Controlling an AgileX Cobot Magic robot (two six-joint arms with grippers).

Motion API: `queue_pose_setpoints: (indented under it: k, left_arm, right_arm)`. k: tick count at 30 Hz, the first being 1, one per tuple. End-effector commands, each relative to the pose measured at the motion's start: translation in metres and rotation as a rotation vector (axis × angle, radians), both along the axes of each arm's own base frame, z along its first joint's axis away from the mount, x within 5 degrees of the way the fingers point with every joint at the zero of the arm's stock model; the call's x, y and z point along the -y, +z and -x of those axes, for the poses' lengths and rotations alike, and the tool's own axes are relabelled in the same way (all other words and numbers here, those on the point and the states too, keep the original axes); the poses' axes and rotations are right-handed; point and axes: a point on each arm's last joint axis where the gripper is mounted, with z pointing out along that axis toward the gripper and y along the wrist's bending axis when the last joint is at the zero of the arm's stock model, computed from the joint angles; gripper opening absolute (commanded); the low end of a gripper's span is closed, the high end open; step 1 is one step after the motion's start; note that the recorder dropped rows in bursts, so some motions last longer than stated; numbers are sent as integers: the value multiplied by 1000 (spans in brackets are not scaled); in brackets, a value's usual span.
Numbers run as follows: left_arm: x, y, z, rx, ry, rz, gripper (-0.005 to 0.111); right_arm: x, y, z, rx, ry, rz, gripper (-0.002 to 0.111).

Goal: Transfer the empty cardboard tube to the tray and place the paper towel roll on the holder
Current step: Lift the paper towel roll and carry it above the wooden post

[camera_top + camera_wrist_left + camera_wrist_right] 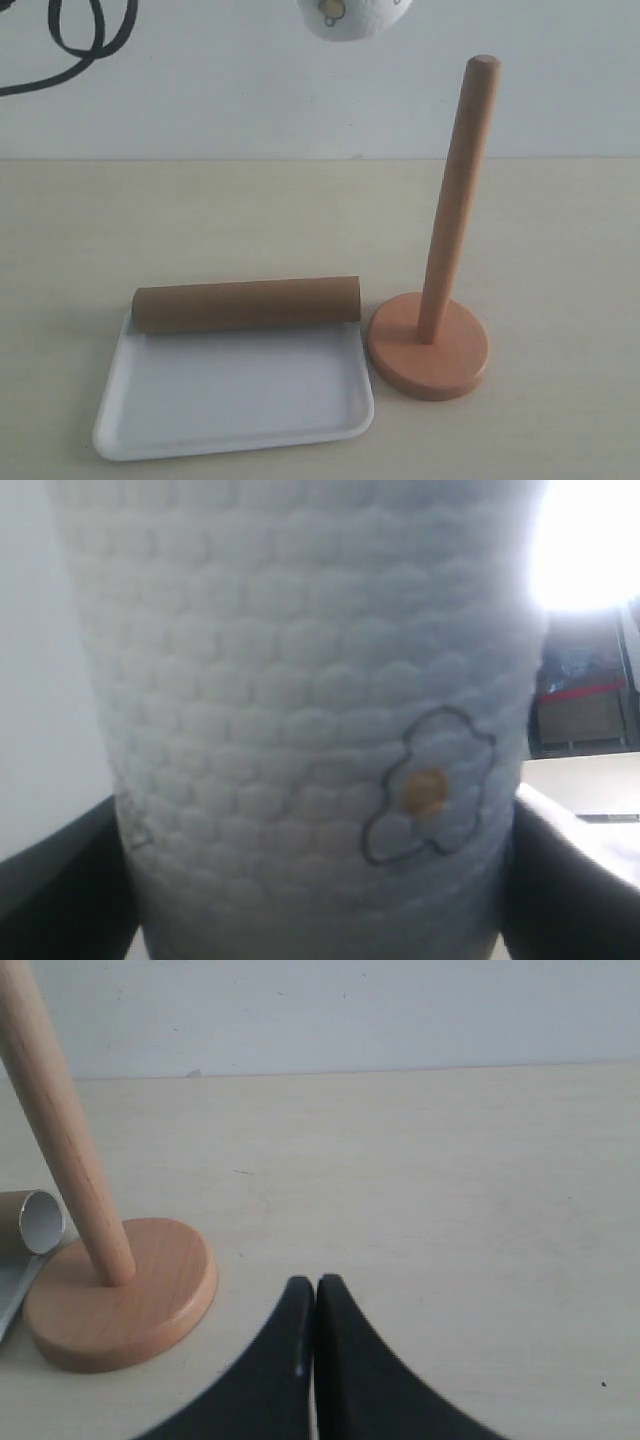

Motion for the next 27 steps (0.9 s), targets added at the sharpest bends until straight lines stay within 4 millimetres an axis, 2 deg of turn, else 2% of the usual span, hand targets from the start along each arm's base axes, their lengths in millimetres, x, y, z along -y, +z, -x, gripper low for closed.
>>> queue_pose_setpoints:
  k: [1,5,9,14,23,25,27]
  left_arm:
    - [18,28,12,-20,-29,56,4]
    - [38,37,22,-43,-12,5,4]
    - [50,36,30,-87,-48,10,4]
    - [54,23,21,-195,0,-14,4]
    - [75,-4,7,-257,-109,1,4]
    - [75,-4,8,-255,-113,3,4]
    - [73,7,13,-229,-160,59,4]
  right_arm:
    - [0,1,0,15,-5,3,0]
    - [0,1,0,15,-5,3,0]
    - [0,1,0,15,-5,5,0]
    - [0,1,0,14,-5,2,0]
    - [0,1,0,14,-7,-4,0]
    - [0,1,0,14,-7,-4,0]
    - [0,1,0,14,-7,-4,0]
